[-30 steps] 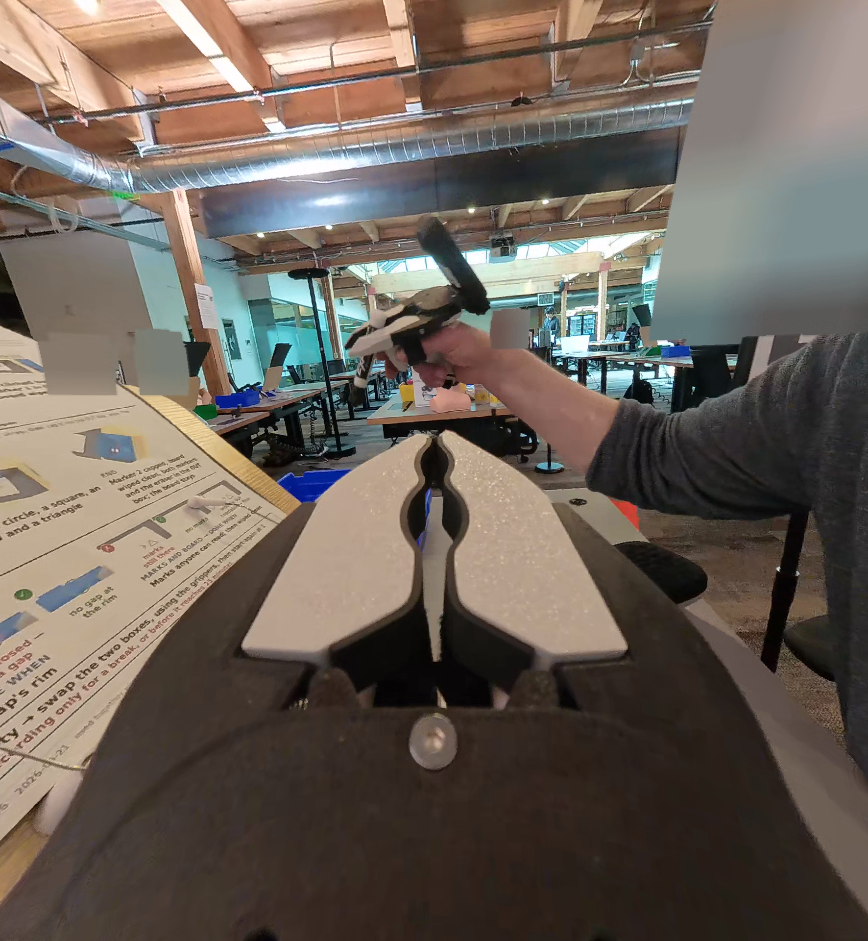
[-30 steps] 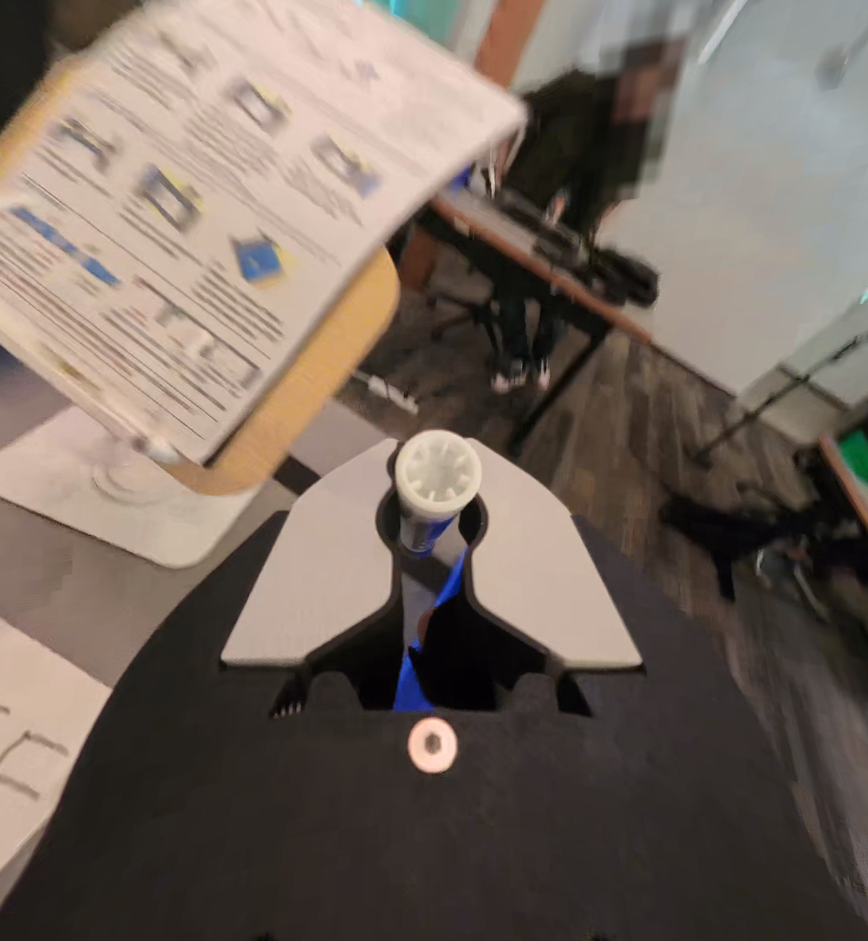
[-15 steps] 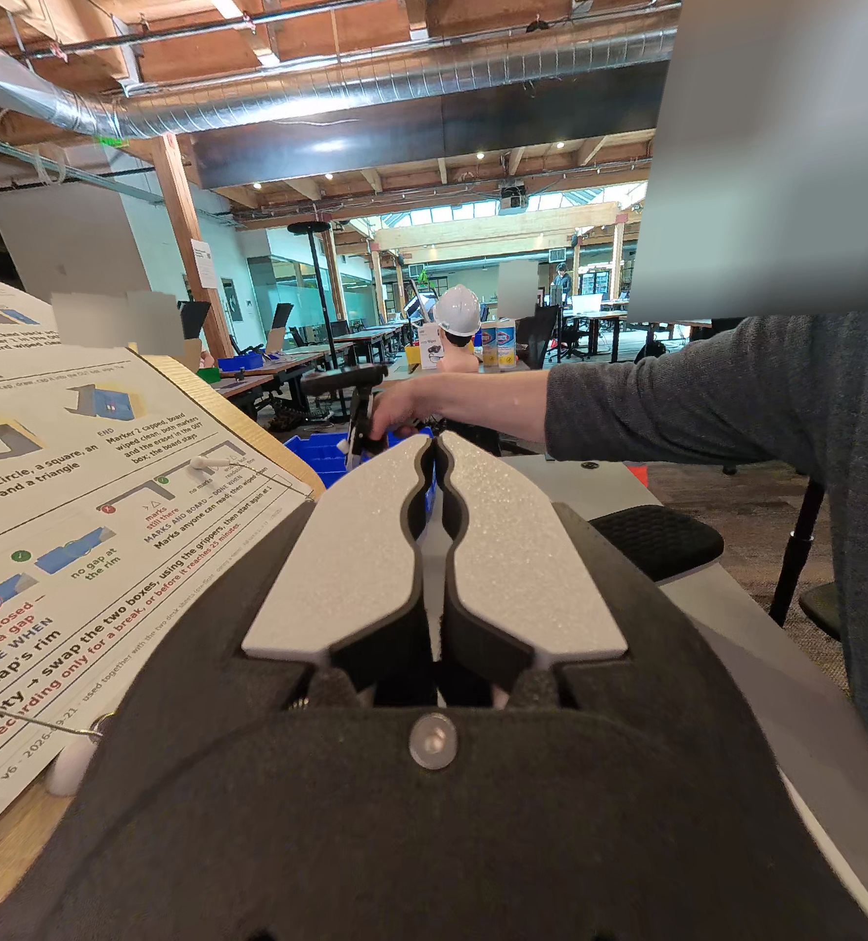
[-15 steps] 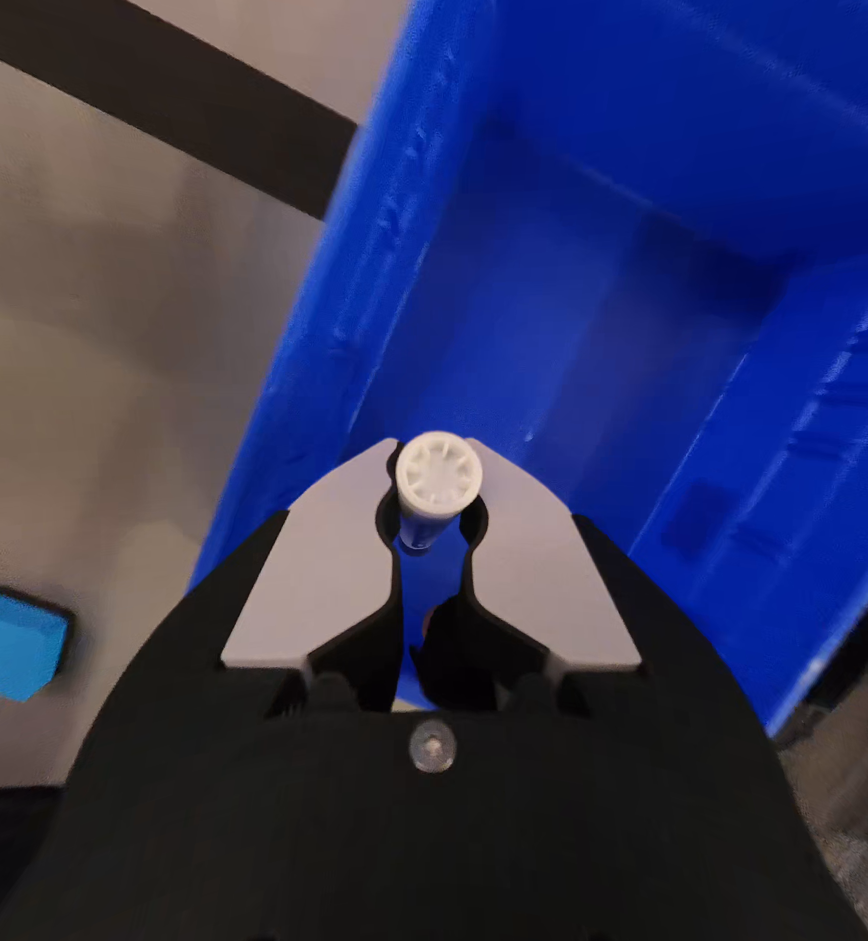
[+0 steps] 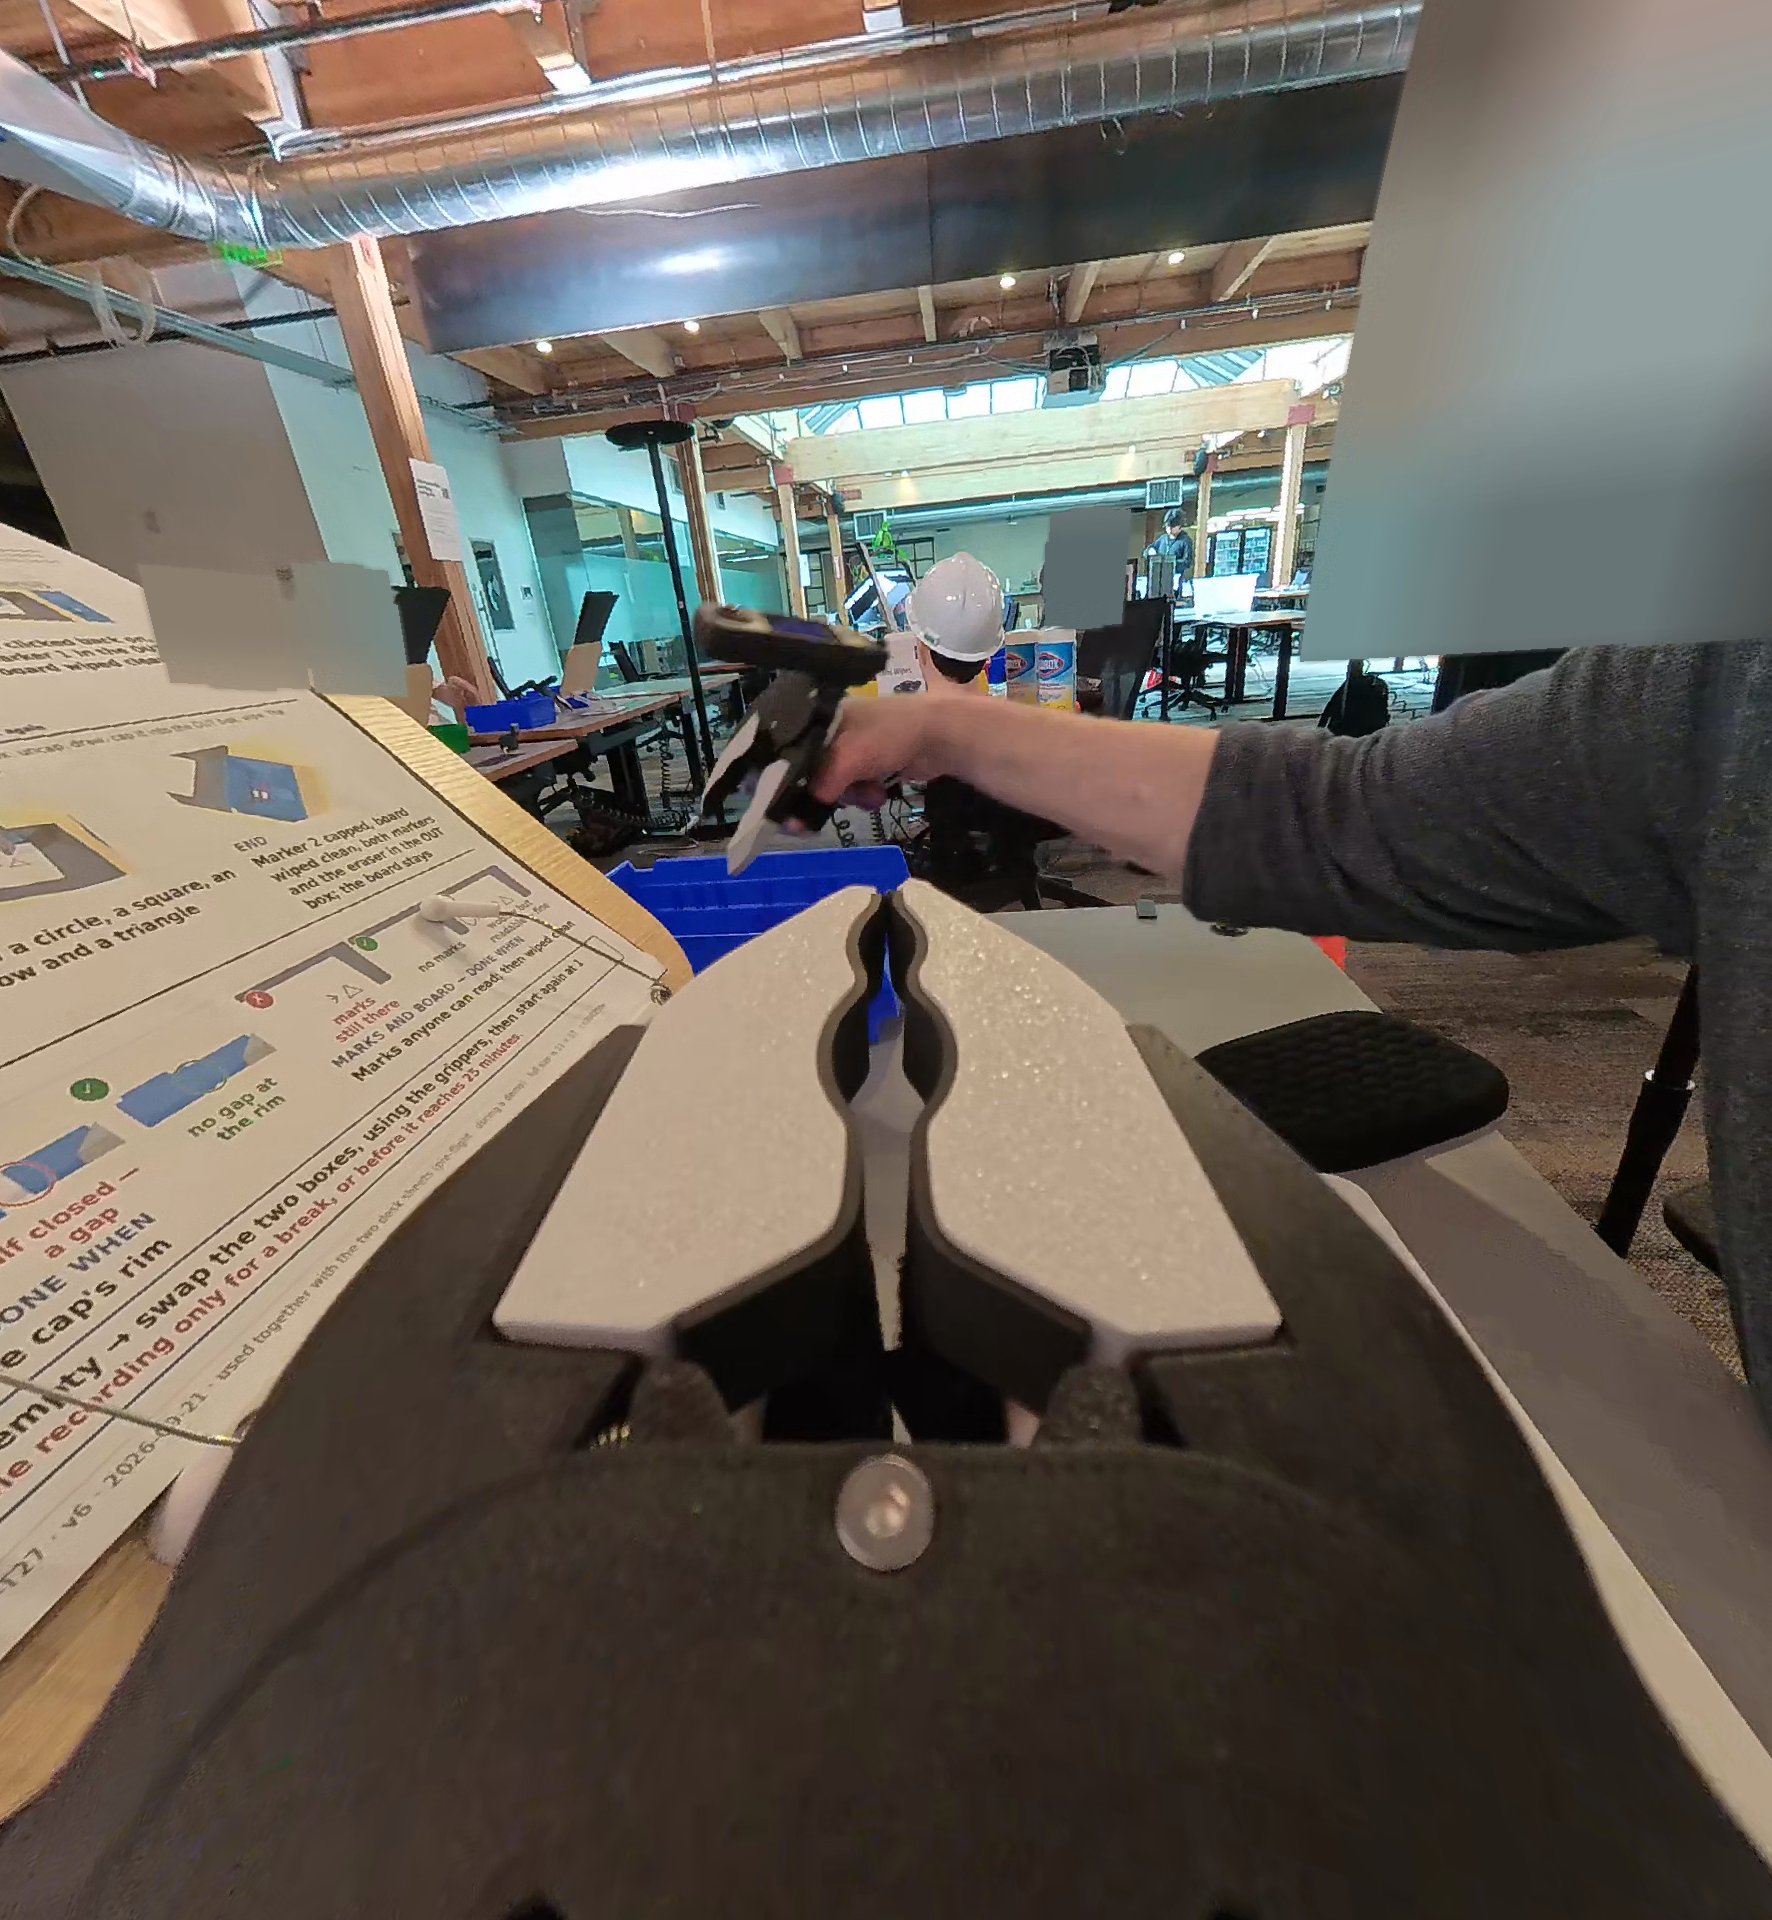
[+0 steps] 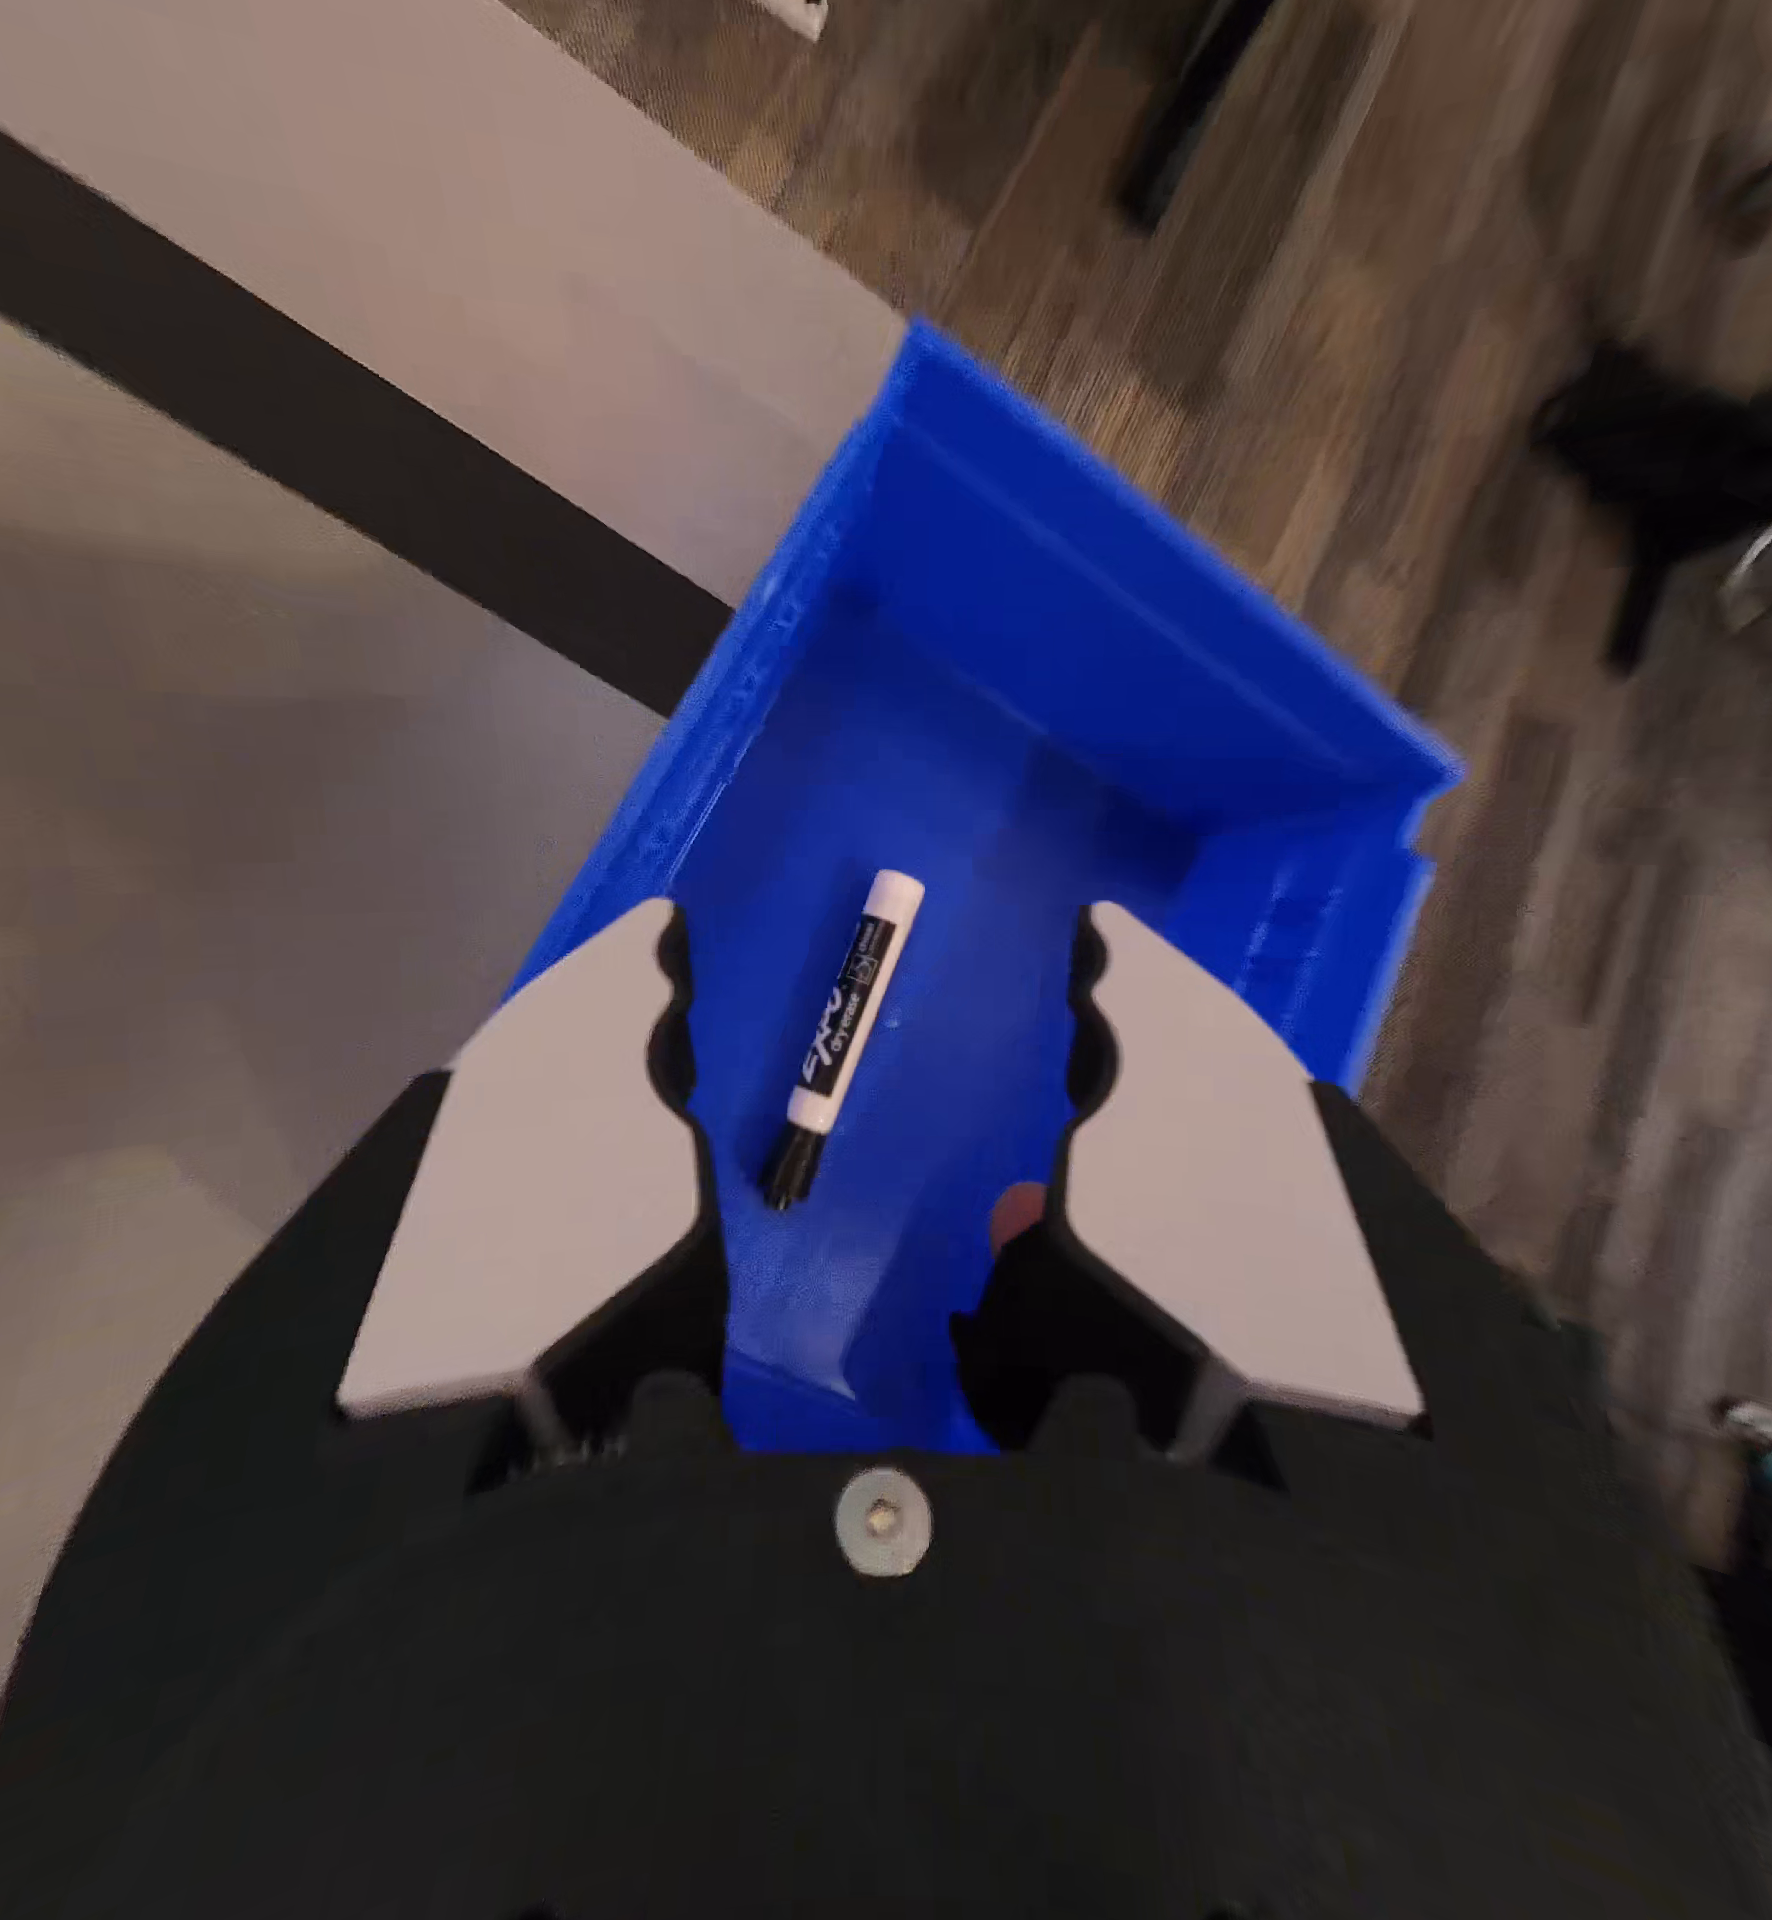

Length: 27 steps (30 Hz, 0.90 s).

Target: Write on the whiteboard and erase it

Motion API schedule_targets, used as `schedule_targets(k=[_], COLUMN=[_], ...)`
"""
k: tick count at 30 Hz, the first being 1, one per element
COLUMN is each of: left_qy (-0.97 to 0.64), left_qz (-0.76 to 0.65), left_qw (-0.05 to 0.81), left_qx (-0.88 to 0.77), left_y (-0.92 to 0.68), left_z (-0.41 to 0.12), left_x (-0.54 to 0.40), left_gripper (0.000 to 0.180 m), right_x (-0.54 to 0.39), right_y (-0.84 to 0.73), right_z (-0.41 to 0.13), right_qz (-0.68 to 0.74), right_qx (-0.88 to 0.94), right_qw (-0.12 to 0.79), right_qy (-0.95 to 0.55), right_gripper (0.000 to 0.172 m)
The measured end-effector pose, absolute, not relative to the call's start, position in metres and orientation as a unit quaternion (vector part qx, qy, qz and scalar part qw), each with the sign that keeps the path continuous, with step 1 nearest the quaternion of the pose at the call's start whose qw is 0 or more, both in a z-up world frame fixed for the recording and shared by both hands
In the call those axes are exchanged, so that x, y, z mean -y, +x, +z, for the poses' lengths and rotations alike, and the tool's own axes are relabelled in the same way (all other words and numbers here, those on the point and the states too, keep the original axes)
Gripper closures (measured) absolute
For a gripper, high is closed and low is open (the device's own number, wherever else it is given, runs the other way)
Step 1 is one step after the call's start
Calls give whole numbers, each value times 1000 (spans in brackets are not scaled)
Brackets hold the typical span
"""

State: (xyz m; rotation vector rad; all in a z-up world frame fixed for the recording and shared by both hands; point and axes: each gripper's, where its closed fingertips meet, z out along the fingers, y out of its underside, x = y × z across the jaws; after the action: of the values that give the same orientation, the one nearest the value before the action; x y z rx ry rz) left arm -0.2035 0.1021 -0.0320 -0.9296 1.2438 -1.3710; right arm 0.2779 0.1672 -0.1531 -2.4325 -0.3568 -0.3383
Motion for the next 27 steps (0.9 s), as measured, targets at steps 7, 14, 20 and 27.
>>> schedule_targets(k=[7, 14, 20, 27], left_qy=[-381, -371, -365, -376], left_qz=[-559, -557, -551, -549], left_qw=[517, 516, 520, 516], left_qx=[-525, -534, -540, -540], left_y=[-204, -204, -207, -206], left_z=[-28, -25, -21, -27], left_x=[-98, -87, -83, -90], left_gripper=[180, 180, 180, 180], right_x=[-83, -16, -10, -10], right_y=[158, 50, 45, 44], right_z=[-121, -216, -281, -297], right_qz=[-134, -61, -42, 15], right_qx=[390, 570, 596, 585], right_qw=[331, 214, 140, 128], right_qy=[-849, -791, -789, -800], right_gripper=[87, 82, 83, 116])
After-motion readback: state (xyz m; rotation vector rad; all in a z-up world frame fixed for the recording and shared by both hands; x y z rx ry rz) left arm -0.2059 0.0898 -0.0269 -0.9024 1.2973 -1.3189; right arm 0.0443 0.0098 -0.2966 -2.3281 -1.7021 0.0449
